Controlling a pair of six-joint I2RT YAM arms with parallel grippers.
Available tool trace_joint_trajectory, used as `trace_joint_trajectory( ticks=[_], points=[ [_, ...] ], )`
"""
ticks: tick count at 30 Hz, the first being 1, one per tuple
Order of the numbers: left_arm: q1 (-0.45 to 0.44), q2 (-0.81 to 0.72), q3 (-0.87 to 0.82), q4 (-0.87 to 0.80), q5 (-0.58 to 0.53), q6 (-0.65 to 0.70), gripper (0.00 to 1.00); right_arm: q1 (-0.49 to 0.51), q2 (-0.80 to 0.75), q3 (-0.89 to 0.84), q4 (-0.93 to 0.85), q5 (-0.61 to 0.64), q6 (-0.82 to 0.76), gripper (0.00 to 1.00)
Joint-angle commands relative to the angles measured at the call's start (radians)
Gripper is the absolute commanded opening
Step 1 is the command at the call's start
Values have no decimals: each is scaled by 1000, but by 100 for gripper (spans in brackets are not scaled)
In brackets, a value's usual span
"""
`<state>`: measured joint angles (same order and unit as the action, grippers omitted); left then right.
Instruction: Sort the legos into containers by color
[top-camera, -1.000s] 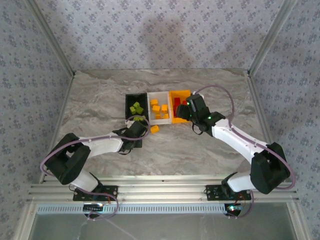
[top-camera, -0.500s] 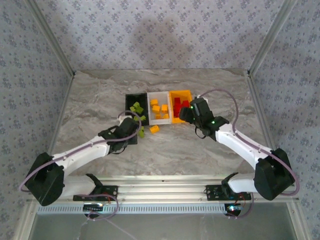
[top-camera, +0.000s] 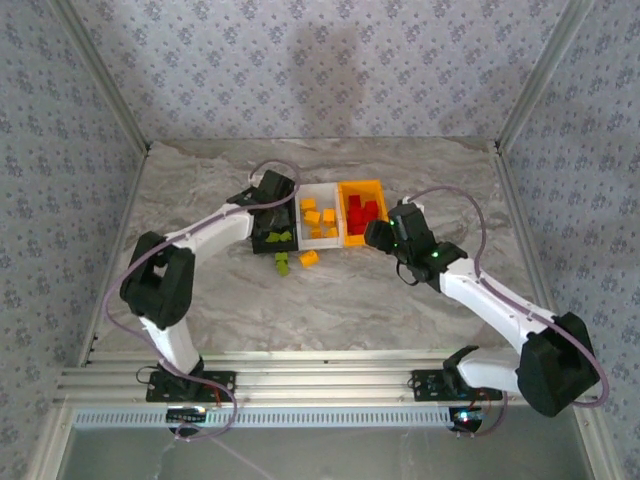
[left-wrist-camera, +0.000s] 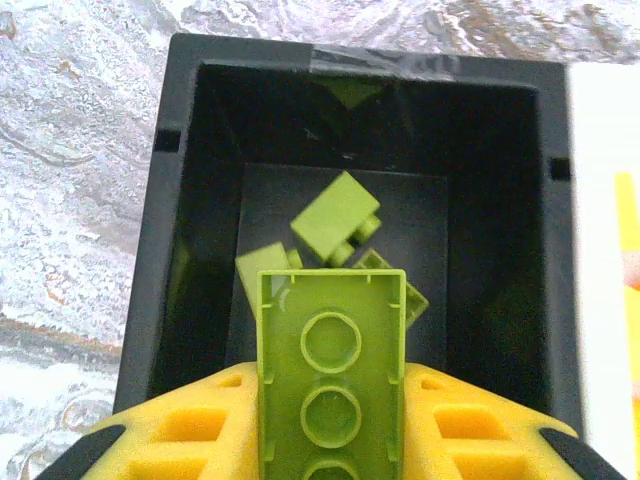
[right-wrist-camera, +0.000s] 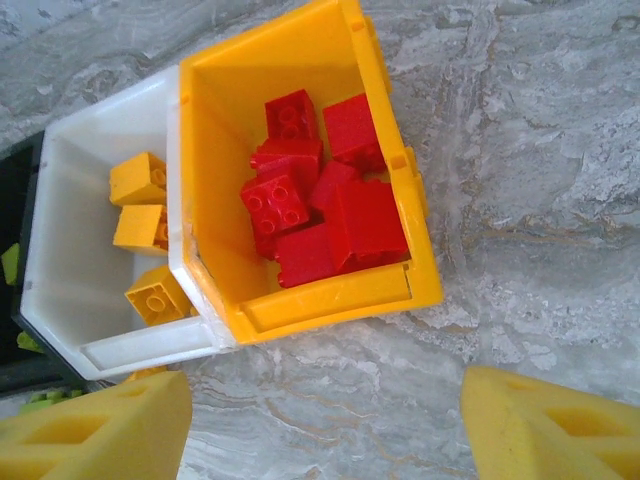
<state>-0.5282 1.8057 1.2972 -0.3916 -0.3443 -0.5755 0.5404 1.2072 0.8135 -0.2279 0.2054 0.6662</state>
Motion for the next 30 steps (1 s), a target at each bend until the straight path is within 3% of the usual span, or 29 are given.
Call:
trace_joint_trajectory(
  ticks=[1,3,6,14,21,25,30],
  points=[
    [15,51,86,-28,0,34,37,-8,-29,-21,-6,8,19,73],
    [24,69,105,-39,12,32,54,-11,-32,-24,-8,6,21,73],
    [24,35,85,-19,43,25,66,-14,-37,-28,-8,3,21,74],
    [-66,-223,-156,39,97,-11,80,-22,-40,-40,5,0,23,74],
    [-206,-387,-435,84,151,-69,83,-29,-22,-61,28,-12,32,74],
    [-218,-397,-527,146,185,-93,83,-30,-18,-62,35,-17,33,74],
    [-212,-329,-538,201,176,-84,73,-30,-26,-55,25,-15,32,74]
  ],
)
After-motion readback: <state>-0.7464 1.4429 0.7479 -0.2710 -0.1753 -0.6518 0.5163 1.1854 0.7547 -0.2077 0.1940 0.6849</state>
